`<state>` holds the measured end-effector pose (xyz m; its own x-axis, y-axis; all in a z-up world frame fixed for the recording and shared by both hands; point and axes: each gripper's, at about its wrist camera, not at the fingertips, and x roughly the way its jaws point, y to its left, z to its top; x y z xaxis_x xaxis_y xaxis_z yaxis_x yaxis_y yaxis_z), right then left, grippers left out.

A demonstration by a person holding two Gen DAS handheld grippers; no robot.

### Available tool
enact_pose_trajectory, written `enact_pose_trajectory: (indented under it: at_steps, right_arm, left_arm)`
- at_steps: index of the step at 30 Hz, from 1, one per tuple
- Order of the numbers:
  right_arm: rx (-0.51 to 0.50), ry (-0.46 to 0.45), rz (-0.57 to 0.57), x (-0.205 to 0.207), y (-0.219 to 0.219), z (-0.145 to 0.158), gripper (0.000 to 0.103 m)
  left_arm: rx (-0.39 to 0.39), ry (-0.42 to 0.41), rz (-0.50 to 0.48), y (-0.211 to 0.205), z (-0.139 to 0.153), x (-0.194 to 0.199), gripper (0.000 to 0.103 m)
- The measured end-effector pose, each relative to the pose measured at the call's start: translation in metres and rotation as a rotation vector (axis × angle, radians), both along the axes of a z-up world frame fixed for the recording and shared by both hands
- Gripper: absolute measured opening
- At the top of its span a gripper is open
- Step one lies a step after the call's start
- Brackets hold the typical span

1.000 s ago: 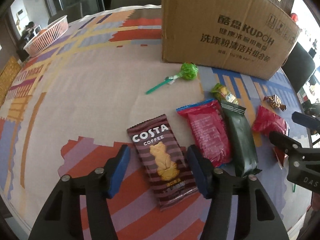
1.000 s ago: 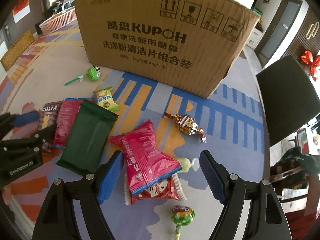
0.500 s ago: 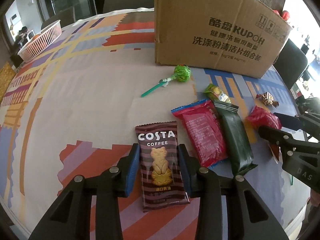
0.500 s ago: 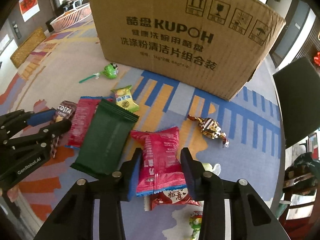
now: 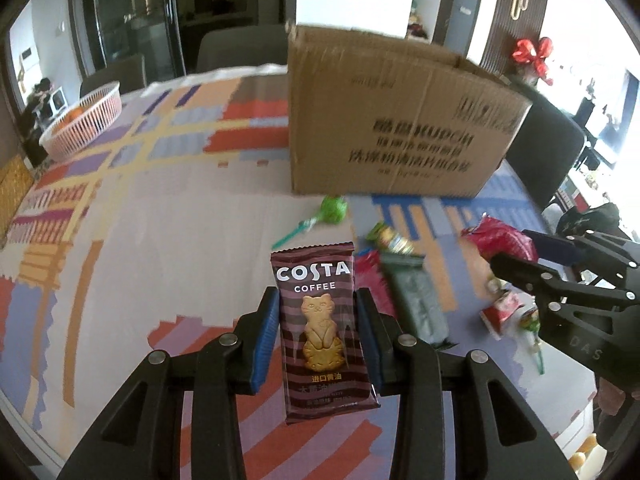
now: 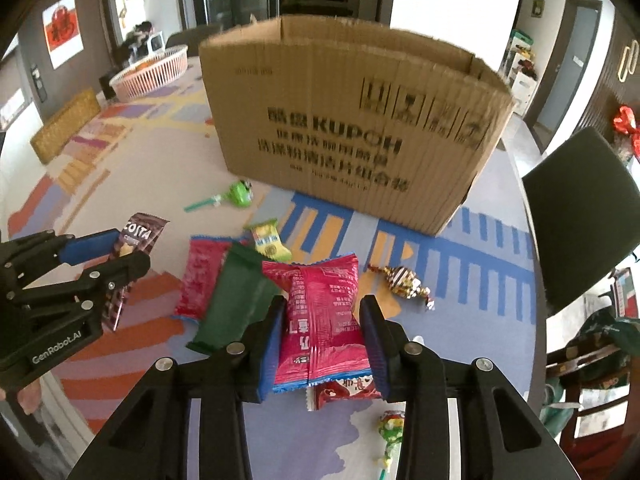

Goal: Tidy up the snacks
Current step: 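Carry both packs into the cardboard box and open both tools to release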

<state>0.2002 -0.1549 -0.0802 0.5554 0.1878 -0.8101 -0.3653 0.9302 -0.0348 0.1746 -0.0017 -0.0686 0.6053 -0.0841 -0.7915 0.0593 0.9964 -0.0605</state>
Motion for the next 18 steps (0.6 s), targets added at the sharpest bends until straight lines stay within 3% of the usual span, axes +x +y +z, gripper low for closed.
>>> enact_pose_trajectory:
  at_steps: [18]
  right_arm:
    - [0.154, -0.205, -0.084, -0.004, -0.019, 0.081, 0.038]
  left_arm:
    - [0.002, -0.227, -0.079, -0.016, 0.092, 0.011, 0.038]
